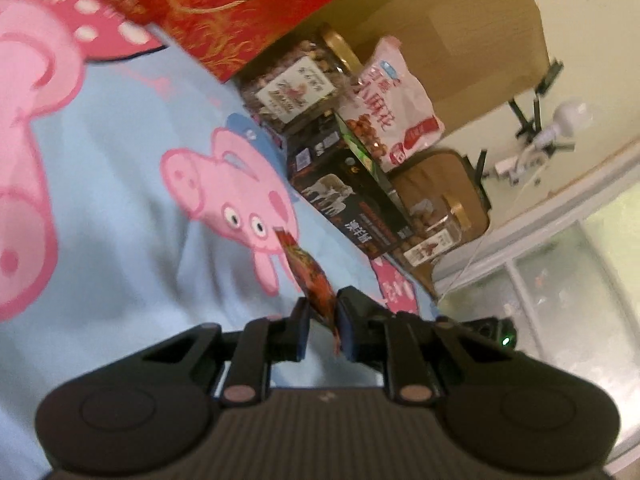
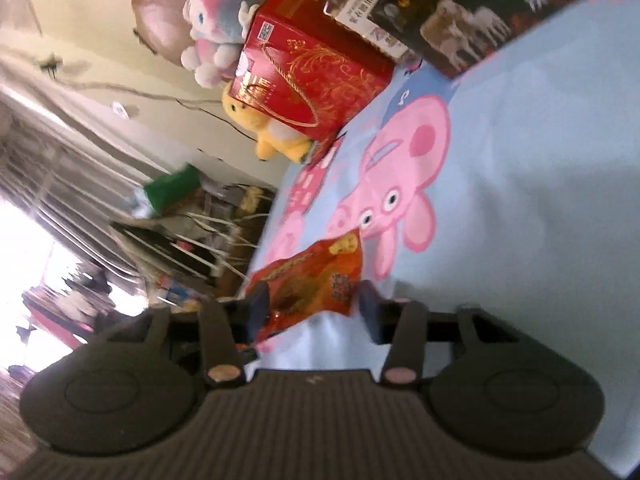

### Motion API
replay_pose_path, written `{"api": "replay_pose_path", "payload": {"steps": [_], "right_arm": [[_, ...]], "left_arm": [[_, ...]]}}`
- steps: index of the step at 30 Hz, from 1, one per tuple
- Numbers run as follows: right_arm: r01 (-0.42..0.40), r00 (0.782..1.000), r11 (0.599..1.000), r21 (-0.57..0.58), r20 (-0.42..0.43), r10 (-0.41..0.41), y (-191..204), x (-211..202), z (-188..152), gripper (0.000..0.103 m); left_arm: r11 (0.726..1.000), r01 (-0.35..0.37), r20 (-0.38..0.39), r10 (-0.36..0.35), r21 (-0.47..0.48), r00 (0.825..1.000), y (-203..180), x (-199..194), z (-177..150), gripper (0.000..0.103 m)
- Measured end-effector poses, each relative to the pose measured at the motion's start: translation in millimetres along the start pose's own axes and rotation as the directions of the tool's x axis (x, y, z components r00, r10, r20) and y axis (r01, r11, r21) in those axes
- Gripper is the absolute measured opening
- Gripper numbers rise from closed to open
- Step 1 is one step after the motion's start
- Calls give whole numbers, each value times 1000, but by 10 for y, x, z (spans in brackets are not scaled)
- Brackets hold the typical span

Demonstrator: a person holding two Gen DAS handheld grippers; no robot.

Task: Organize snacks
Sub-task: 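Carry the orange packet into the black box and open the left tool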

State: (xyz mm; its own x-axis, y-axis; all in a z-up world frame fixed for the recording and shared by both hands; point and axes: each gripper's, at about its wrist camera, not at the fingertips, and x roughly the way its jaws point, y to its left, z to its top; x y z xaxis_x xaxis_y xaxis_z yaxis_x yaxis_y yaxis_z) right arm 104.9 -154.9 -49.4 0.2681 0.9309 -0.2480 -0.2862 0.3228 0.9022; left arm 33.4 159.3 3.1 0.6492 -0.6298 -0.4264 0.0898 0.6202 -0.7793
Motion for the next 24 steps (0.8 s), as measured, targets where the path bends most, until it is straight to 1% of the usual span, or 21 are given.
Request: {"api": "replay_pose_path", "payload": {"steps": [1, 2, 3, 5, 6, 8, 10, 12, 13, 15, 16, 17, 18, 19, 20, 21, 22, 23, 24], "right_arm": [[-11, 1000, 1000, -1, 3, 11, 16, -24, 18, 27], [-13, 1000, 1000, -23, 17, 13, 67, -60, 42, 19], [9, 999, 998, -67, 37, -6, 135, -109, 68, 16], [65, 994, 983, -169, 96, -49, 289, -218, 117, 15], [98, 988, 972, -215, 138, -69, 362, -292, 157, 15], [146, 971, 955, -259, 223, -88, 424, -438, 271, 15], [192, 942, 942, -275, 319, -99, 448, -630, 454, 15], [263, 903, 920, -291, 409, -129, 466, -767, 648, 15], [305, 883, 906, -293, 444, -153, 459, -810, 755, 15], [389, 840, 873, -295, 503, -204, 414, -846, 967, 14], [427, 821, 854, -297, 524, -228, 388, -834, 1073, 14], [459, 807, 836, -301, 535, -251, 350, -813, 1166, 14], [502, 794, 808, -310, 535, -288, 312, -764, 1275, 17], [557, 776, 769, -313, 526, -348, 265, -708, 1367, 21], [605, 754, 731, -315, 521, -400, 240, -660, 1426, 36], [634, 737, 703, -322, 526, -424, 221, -653, 1450, 45], [648, 725, 684, -336, 548, -417, 215, -690, 1436, 45], [658, 713, 671, -341, 571, -408, 204, -757, 1409, 45], [675, 690, 659, -331, 601, -405, 200, -827, 1368, 45]], "left_arm": [[1000, -9, -11, 9, 17, 1000, -44, 51, 31, 15], [1000, -12, -21, 13, 29, 1000, -87, 111, 65, 15], [999, -12, -34, 13, 43, 999, -134, 180, 112, 15], [996, -1, -53, 6, 88, 999, -296, 350, 246, 15], [993, 7, -61, 0, 117, 998, -392, 451, 336, 15], [980, 24, -79, -9, 196, 997, -629, 694, 530, 17], [960, 38, -91, -13, 276, 996, -865, 991, 726, 20], [944, 41, -114, -4, 327, 993, -1056, 1343, 930, 23], [937, 32, -118, 10, 347, 993, -1130, 1518, 1014, 25], [921, -18, -105, 63, 390, 992, -1262, 1861, 1181, 30], [904, -54, -93, 103, 424, 990, -1314, 2013, 1251, 34], [884, -102, -78, 154, 456, 985, -1347, 2139, 1302, 48], [859, -165, -49, 215, 484, 975, -1362, 2246, 1335, 56], [831, -220, -15, 265, 511, 964, -1385, 2331, 1344, 56], [806, -253, 7, 296, 536, 955, -1386, 2381, 1346, 56], [791, -277, 25, 315, 546, 949, -1374, 2387, 1343, 56], [788, -286, 38, 318, 545, 947, -1353, 2362, 1343, 56], [795, -285, 46, 309, 536, 950, -1327, 2313, 1338, 56], [804, -284, 50, 303, 523, 952, -1300, 2267, 1343, 56]]}}
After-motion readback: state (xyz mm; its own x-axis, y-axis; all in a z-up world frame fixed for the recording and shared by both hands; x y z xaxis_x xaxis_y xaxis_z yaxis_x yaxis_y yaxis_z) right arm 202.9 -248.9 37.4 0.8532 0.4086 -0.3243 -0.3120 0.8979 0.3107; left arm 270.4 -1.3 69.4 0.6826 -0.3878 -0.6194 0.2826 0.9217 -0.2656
